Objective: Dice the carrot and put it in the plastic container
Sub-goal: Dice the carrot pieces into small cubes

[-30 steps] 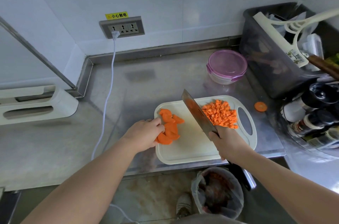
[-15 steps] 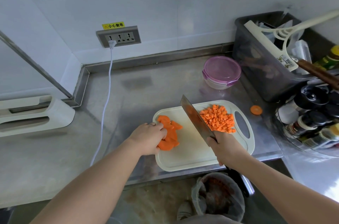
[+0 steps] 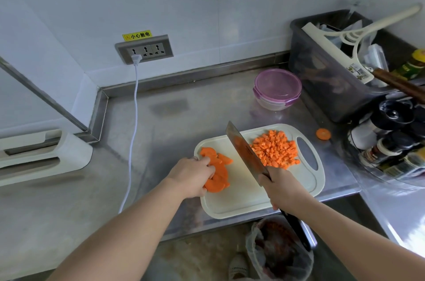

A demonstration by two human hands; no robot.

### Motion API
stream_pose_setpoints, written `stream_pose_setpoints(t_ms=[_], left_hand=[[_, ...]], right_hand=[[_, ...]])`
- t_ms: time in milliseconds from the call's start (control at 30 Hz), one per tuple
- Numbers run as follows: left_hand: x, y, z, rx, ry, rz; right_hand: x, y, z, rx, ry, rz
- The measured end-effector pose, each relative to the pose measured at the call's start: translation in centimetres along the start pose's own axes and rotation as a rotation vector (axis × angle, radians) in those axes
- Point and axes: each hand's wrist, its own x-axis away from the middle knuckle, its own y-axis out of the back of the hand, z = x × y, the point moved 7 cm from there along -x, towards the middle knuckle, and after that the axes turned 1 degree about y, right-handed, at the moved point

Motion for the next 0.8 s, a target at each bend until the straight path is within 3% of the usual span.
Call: stream_pose_setpoints(t_ms=[533, 800], left_hand=[[0.8, 0.1, -0.8, -0.016, 0.015, 0.021], [1.9, 0.1, 0.0, 0.135, 0.094, -0.054]], right_hand=[[0.5, 0.0, 0.2, 0.002, 0.005, 0.012], [0.3, 0.6, -0.5, -0.013, 0.001, -0.009]])
